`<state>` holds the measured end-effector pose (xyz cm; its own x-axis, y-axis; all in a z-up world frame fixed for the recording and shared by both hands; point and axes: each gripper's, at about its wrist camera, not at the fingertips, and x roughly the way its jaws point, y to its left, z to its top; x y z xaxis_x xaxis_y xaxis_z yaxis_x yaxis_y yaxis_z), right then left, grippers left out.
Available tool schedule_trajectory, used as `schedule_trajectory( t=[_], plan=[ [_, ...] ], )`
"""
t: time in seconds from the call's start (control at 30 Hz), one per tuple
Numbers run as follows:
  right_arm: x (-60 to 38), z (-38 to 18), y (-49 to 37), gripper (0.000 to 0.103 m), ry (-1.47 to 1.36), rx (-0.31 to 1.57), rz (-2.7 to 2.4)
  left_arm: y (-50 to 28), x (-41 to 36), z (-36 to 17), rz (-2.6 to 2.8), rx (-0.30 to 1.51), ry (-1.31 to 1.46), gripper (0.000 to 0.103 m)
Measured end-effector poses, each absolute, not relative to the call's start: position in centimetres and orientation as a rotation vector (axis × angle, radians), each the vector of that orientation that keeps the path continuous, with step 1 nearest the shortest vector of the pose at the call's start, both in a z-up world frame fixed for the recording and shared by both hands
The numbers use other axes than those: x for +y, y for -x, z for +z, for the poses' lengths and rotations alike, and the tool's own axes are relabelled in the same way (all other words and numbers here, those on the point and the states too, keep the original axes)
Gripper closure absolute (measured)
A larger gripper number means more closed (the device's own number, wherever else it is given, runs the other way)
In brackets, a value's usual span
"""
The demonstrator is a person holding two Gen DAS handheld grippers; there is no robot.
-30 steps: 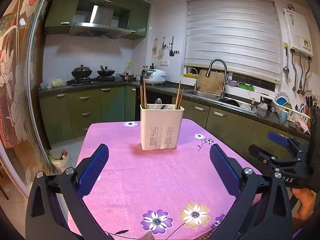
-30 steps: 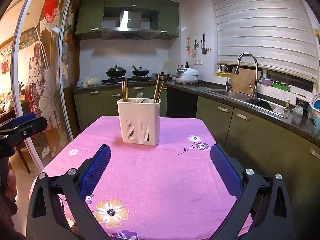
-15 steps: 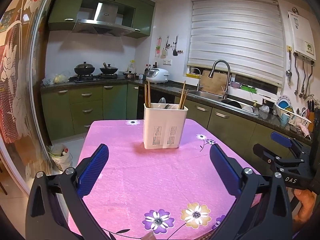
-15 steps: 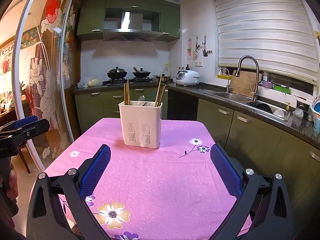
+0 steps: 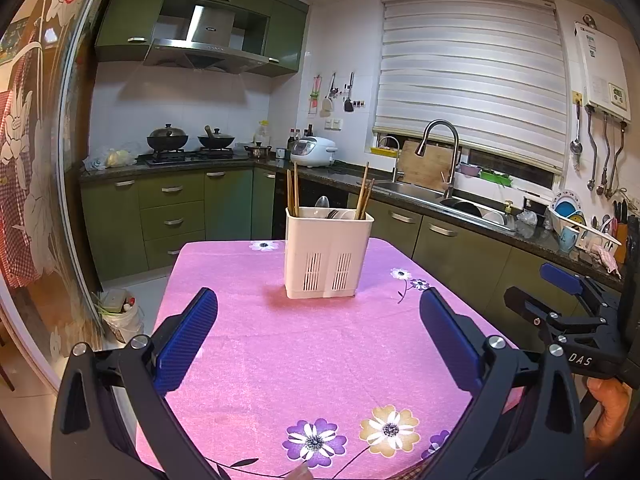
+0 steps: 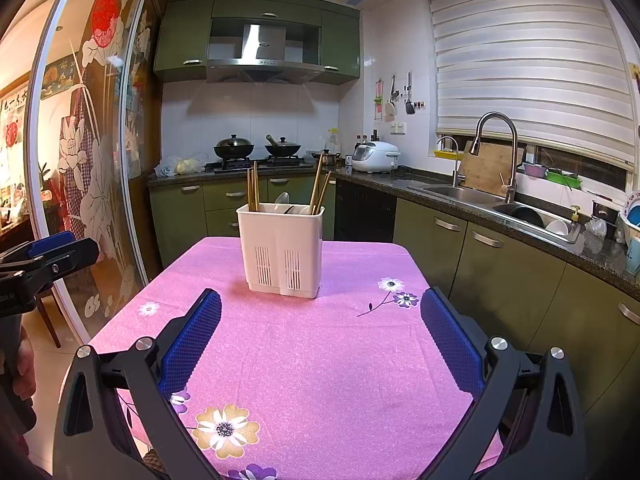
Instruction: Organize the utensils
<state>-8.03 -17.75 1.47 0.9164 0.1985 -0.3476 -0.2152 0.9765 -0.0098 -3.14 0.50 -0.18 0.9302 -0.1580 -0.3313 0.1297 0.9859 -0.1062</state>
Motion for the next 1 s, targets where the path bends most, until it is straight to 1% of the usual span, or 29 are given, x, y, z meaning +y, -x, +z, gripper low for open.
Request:
schedule_trajectory(
  t=[1.0],
  plan=[
    [-17.31,1.08,7.9,0.005,0.055,0.357,0.216,3.11,0.42,0.01,-0.142,0.347,0.069,0.007]
  ],
)
